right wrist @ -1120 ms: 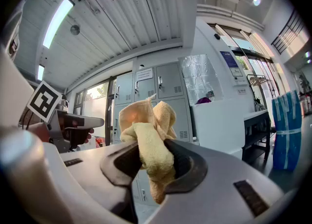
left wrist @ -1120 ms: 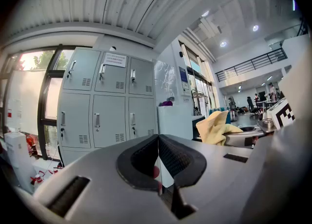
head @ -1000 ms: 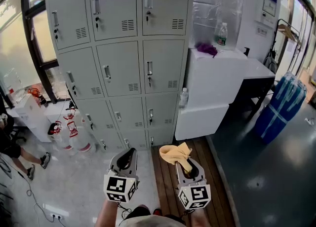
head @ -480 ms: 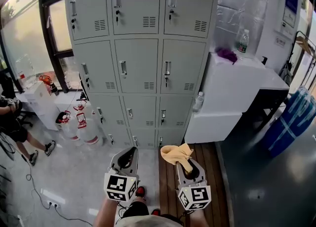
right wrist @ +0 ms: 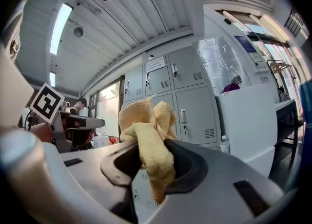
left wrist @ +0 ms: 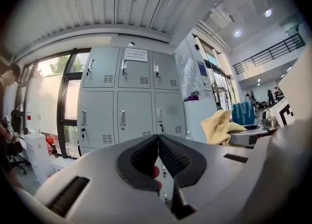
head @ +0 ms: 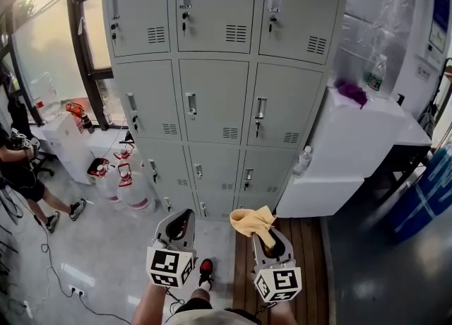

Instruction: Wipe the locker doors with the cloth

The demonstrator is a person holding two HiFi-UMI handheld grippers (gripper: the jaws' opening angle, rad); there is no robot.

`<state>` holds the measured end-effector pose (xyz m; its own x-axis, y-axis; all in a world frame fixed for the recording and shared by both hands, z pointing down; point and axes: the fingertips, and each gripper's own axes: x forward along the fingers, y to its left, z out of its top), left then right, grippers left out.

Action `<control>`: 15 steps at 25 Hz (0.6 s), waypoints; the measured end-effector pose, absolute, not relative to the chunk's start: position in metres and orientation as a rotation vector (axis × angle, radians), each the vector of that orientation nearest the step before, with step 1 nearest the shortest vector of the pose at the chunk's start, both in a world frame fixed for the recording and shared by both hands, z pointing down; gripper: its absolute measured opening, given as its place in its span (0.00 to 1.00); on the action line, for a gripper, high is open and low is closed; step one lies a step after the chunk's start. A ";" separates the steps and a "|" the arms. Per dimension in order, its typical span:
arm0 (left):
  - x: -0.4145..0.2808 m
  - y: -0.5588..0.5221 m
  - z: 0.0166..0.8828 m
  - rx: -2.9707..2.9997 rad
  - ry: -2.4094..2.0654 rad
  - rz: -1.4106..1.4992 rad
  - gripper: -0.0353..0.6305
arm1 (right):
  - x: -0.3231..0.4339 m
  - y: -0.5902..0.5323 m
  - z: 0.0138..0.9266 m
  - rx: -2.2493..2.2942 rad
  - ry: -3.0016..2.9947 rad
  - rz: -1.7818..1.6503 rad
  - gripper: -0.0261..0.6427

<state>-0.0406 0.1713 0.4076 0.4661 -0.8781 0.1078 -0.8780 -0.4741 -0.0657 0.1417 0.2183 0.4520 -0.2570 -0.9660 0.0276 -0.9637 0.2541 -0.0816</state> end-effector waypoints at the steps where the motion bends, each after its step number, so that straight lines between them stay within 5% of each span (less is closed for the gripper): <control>1: -0.043 0.161 0.406 -2.685 1.621 -0.199 0.09 | 0.140 0.207 0.451 -1.894 2.472 -0.132 0.23; 15: -0.095 0.000 0.395 -2.659 1.691 -0.197 0.09 | 0.088 0.038 0.432 -1.823 2.544 -0.123 0.23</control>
<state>-0.0947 -0.0001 0.3947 0.4186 -0.9011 0.1135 -0.9030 -0.4263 -0.0538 0.0882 0.0384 0.4323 -0.3223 -0.9459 0.0380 -0.9451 0.3193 -0.0692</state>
